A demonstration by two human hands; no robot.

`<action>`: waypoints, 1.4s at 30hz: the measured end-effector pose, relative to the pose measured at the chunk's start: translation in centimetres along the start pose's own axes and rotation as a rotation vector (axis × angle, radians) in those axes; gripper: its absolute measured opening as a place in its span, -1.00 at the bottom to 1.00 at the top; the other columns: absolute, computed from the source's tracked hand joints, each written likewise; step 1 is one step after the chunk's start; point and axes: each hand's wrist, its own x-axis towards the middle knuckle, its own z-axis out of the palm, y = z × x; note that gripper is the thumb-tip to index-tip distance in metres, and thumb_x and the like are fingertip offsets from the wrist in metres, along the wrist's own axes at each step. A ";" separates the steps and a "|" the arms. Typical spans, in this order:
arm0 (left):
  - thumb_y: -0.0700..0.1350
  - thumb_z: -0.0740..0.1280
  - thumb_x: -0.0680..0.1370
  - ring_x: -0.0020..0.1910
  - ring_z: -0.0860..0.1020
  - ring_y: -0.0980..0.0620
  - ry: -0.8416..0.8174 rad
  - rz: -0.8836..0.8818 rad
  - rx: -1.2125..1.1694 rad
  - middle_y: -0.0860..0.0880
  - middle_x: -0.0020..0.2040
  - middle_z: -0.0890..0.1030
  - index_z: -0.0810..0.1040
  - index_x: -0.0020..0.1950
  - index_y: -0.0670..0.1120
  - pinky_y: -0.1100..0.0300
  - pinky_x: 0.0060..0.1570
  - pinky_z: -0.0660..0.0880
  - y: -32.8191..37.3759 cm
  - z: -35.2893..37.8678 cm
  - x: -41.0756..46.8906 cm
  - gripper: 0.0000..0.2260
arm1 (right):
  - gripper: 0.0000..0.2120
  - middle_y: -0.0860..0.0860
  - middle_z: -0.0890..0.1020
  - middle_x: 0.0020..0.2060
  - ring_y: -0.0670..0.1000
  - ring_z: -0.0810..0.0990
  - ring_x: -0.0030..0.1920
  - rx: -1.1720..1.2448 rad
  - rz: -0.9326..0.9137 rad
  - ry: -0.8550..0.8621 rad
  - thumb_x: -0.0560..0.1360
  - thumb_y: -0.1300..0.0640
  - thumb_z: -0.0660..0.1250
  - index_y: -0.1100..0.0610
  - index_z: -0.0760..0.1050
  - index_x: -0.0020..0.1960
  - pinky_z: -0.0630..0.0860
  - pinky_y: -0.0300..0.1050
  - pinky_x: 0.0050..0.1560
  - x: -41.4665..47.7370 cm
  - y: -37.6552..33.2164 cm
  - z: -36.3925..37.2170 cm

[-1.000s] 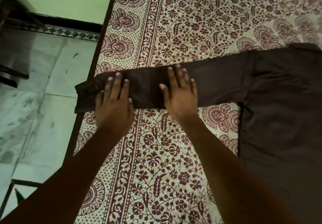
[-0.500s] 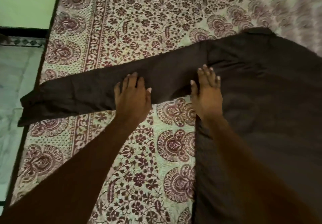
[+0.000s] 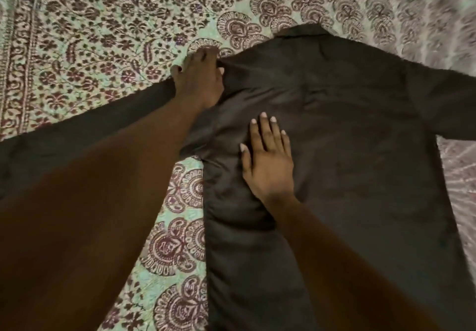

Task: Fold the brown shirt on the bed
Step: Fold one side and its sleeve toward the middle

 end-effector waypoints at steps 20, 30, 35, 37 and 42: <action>-0.04 0.18 0.67 0.39 0.48 -0.16 0.247 0.408 0.094 -0.09 0.44 0.50 0.49 0.39 -0.05 -0.14 0.28 0.36 3.1 4.7 -3.2 -0.68 | -0.45 0.10 0.19 0.67 0.09 0.10 0.68 0.021 0.020 -0.037 0.68 -0.03 0.06 0.11 0.27 0.64 0.13 0.13 0.64 0.1 0.4 0.0; 0.39 -0.13 0.66 0.70 -0.04 -0.05 0.010 0.109 0.284 0.10 0.73 -0.09 -0.12 0.71 0.14 -0.27 0.61 0.00 -4.1 3.2 -3.7 -0.33 | -0.45 0.10 0.24 0.65 0.08 0.15 0.67 0.017 0.035 0.000 0.66 0.02 0.07 0.14 0.30 0.62 0.17 0.13 0.63 0.1 0.4 0.1; 0.28 -0.10 0.68 0.71 -0.05 -0.14 0.064 0.119 0.298 -0.05 0.73 -0.08 -0.08 0.72 -0.07 -0.22 0.64 -0.03 -1.2 3.2 -5.3 -0.30 | -0.46 0.10 0.29 0.63 0.09 0.21 0.65 0.023 0.039 0.045 0.65 0.03 0.09 0.15 0.34 0.60 0.18 0.12 0.62 0.2 0.3 0.2; 0.25 -0.05 0.68 0.71 -0.03 -0.07 0.039 0.327 0.309 -0.01 0.74 -0.07 -0.04 0.72 -0.03 -0.18 0.63 0.05 -0.2 4.4 -6.3 -0.33 | -0.45 0.11 0.28 0.63 0.10 0.21 0.65 0.015 0.033 0.038 0.64 0.02 0.08 0.15 0.34 0.60 0.17 0.11 0.61 0.1 0.2 0.1; 0.35 -0.03 0.66 0.70 0.05 -0.02 0.060 0.275 0.290 0.06 0.73 0.00 -0.01 0.71 0.13 -0.23 0.61 0.05 -2.2 5.0 -6.0 -0.34 | -0.46 0.10 0.28 0.63 0.10 0.20 0.65 -0.002 0.023 0.031 0.66 0.02 0.07 0.14 0.33 0.61 0.15 0.09 0.62 0.2 0.3 0.0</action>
